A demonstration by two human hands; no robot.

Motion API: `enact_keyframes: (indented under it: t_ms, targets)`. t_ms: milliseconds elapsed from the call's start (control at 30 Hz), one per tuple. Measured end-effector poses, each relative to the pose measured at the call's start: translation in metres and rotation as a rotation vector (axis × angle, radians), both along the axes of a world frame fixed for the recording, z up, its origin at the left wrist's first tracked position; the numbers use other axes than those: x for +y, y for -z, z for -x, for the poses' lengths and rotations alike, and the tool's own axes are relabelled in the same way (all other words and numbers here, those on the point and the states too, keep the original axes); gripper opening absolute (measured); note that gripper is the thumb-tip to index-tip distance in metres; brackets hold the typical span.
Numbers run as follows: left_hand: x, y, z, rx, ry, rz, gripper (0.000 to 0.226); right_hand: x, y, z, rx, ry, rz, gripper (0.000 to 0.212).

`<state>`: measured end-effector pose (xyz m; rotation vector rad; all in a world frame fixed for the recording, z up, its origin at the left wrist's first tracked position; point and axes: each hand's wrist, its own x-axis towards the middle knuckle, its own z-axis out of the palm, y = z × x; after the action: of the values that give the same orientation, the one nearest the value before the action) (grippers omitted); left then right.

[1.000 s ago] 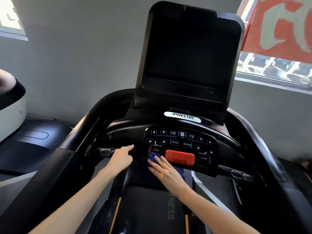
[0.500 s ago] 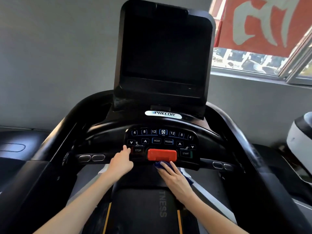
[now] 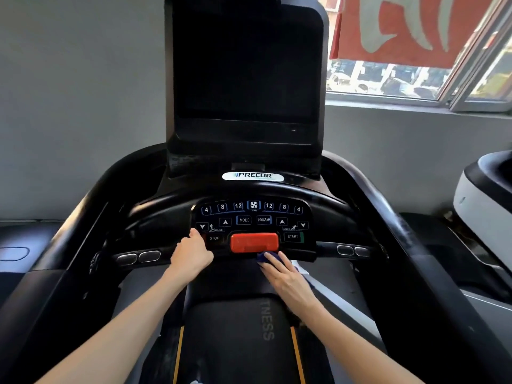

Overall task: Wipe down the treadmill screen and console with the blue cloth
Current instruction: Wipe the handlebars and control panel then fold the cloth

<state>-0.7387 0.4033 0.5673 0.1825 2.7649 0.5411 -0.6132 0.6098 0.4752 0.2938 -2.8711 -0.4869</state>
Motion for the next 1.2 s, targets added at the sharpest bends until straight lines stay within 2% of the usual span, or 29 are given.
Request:
enact_keyframes:
  t_ms: [133,267,467,533,567,600,667,733,800,900,1067,1200]
  targets:
    - [0.000,0.003,0.006,0.106,0.054,0.120,0.053,0.039,0.000,-0.028,-0.112,0.159,-0.010,0.047]
    - [0.003,-0.002,0.006,0.102,0.050,0.120,0.036,0.024,0.000,-0.023,-0.197,0.246,0.110,0.051]
    - [0.007,0.001,0.004,0.055,-0.034,0.017,0.039,0.039,0.011,-0.042,-0.047,0.326,0.326,0.051]
    - [0.007,0.002,0.004,0.056,-0.042,0.009,0.038,0.040,0.018,-0.055,0.072,0.463,0.540,0.063]
    - [0.007,0.002,0.003,0.060,-0.040,0.011,0.037,0.036,0.019,-0.060,0.116,0.575,0.735,0.067]
    - [0.007,0.002,0.003,0.063,-0.038,0.012,0.036,0.030,0.017,-0.062,0.148,0.707,0.998,0.061]
    - [0.006,0.002,0.004,0.067,-0.031,0.015,0.035,0.020,0.013,-0.059,0.322,0.958,1.380,0.047]
    - [0.005,0.001,0.005,0.062,-0.031,0.023,0.035,0.008,0.005,-0.045,0.429,1.074,1.619,0.044]
    - [0.005,-0.001,0.005,0.057,-0.024,0.033,0.035,-0.005,-0.002,-0.021,0.454,1.080,1.778,0.043]
    - [0.004,-0.003,0.007,0.046,0.005,0.051,0.036,-0.033,-0.010,0.013,0.477,1.046,1.833,0.041]
    - [0.002,-0.006,0.011,0.043,0.009,0.019,0.033,-0.092,-0.010,0.030,0.281,0.876,1.883,0.046]
    - [0.004,-0.002,0.008,0.049,-0.008,0.016,0.034,-0.079,-0.005,0.023,0.198,0.844,1.857,0.043]
